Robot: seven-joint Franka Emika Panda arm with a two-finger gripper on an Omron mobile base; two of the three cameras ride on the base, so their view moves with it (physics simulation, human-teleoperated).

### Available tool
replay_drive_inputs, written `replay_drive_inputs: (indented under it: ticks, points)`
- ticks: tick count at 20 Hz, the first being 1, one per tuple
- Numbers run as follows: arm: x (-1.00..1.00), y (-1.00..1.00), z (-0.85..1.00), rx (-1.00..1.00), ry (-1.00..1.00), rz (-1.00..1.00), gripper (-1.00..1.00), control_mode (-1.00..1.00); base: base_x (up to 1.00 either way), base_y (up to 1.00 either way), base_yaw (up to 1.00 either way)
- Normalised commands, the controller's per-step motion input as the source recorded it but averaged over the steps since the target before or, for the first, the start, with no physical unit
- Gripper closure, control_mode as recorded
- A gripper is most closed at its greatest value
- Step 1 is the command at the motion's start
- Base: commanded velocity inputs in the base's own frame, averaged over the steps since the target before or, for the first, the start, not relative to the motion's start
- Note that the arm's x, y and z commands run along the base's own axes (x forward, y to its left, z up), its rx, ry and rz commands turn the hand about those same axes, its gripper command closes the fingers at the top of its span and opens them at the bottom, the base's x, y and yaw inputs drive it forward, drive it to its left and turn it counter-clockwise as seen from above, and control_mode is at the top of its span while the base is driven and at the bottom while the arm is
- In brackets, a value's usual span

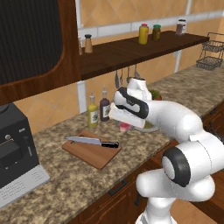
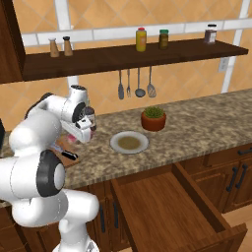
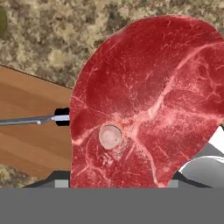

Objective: Pick up the knife from the drawer and place it on the cutting board. Then place the meat from the plate to the cutting board.

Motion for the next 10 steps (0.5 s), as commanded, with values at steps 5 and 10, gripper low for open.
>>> replay_drive_inputs:
  ticks: [5,10]
  points:
    - [-0.82,0.99,-0.08,0.00,0.07,0.15,1.00,-1.00,0.00,0.00,0.00]
    - [-0.12,0.81,-0.18,-0.01,0.01,0.04,1.00,-1.00,0.00,0.00,0.00]
